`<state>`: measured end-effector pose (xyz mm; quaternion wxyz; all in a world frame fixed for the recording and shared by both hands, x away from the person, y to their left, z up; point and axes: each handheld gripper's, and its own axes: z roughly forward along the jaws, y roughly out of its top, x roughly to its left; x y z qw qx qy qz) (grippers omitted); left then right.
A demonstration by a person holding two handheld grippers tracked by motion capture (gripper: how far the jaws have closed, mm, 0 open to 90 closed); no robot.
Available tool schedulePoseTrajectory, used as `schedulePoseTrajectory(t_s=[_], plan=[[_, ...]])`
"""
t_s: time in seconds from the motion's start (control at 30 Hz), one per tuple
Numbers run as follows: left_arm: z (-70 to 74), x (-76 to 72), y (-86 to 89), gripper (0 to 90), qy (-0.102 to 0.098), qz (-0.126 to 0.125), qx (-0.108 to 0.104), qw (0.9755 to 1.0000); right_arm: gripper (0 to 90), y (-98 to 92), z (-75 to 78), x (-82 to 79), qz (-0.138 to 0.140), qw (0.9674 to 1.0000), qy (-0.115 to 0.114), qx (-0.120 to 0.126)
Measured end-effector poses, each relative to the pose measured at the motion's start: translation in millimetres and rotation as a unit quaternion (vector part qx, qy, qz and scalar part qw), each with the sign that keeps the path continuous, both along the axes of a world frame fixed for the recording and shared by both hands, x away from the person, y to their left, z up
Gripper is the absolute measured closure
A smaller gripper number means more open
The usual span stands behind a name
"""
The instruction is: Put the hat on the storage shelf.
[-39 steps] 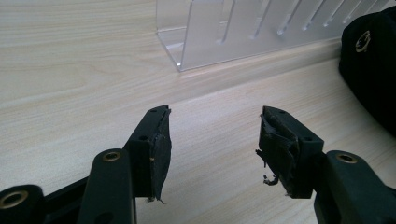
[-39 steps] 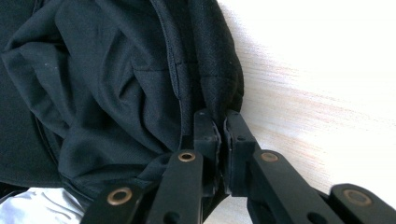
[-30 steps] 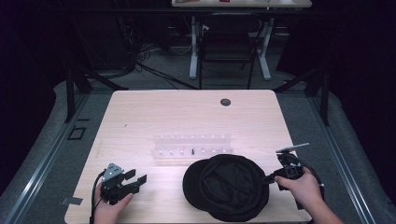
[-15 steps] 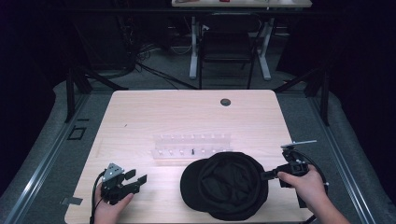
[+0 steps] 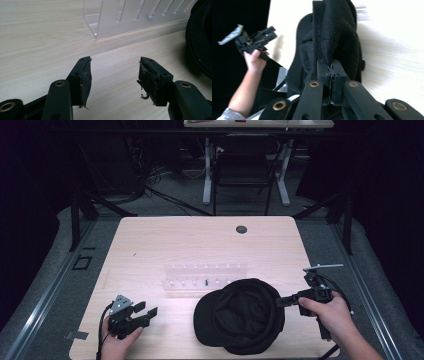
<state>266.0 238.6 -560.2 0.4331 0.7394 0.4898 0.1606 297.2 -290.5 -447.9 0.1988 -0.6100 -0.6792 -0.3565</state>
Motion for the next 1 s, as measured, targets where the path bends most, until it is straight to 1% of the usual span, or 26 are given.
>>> schedulePoseTrajectory(t_s=[0.03,0.13,0.17,0.2,0.23,0.3,0.33,0.43,0.47,0.5,0.57,0.63,0.67,0.7,0.83,0.9,1.0], plan=[[0.0,0.0,0.1,43.8,0.000,0.000,0.000,1.0000,88.6,1.3,4.3,0.4,0.002,0.9999,-0.003,0.011],[0.2,-0.1,0.4,43.8,0.001,0.001,0.000,1.0000,88.6,3.2,8.0,0.4,0.004,0.9998,-0.006,0.017],[0.1,0.0,0.5,43.8,0.001,0.000,0.000,1.0000,88.6,5.1,12.6,0.3,0.008,0.9996,-0.010,0.025],[0.1,0.0,0.5,43.8,0.001,0.000,0.000,1.0000,88.6,5.1,12.6,0.3,0.008,0.9996,-0.010,0.025],[0.0,0.0,0.5,43.8,0.001,0.000,0.000,1.0000,88.6,7.2,16.5,-0.1,0.010,0.9993,-0.014,0.035],[-0.1,0.0,0.3,43.8,0.001,0.000,0.000,1.0000,88.6,7.4,17.7,-0.2,0.012,0.9991,-0.015,0.037],[-0.1,0.1,0.2,43.8,0.000,0.000,0.001,1.0000,88.6,8.7,19.6,-0.4,0.011,0.9988,-0.015,0.045],[-0.3,0.0,0.0,43.8,0.001,0.000,0.001,1.0000,88.6,9.9,23.3,-0.5,0.014,0.9983,-0.018,0.054],[-0.2,0.0,0.0,43.8,0.001,0.000,0.001,1.0000,88.6,10.5,24.6,-0.7,0.012,0.9984,-0.017,0.053],[-0.2,0.0,0.1,43.8,0.001,0.001,0.001,1.0000,88.7,10.5,26.4,-0.7,0.015,0.9980,-0.017,0.059],[-0.2,0.0,0.1,43.8,0.001,0.000,0.001,1.0000,88.7,10.7,27.1,-0.8,0.014,0.9979,-0.017,0.061],[-0.3,0.0,0.1,43.8,0.001,0.000,0.001,1.0000,88.7,10.9,29.8,-1.2,0.013,0.9973,-0.019,0.070],[-0.3,0.0,0.1,43.8,0.001,0.000,0.002,1.0000,88.7,9.9,30.9,-1.1,0.018,0.9970,-0.021,0.073],[-0.3,0.0,0.0,43.8,0.001,0.000,0.001,1.0000,88.7,9.7,34.0,-1.5,0.015,0.9966,-0.024,0.077],[-0.2,0.0,0.1,43.8,0.001,0.000,0.001,1.0000,88.7,8.2,38.3,-2.1,0.016,0.9962,-0.031,0.080],[-0.3,0.1,0.2,43.8,0.002,0.000,0.001,1.0000,88.7,7.3,43.1,-2.8,0.013,0.9955,-0.037,0.087],[-0.2,0.0,0.1,43.8,0.001,0.000,0.001,1.0000,88.7,7.0,46.5,-3.4,0.009,0.9948,-0.042,0.092]])
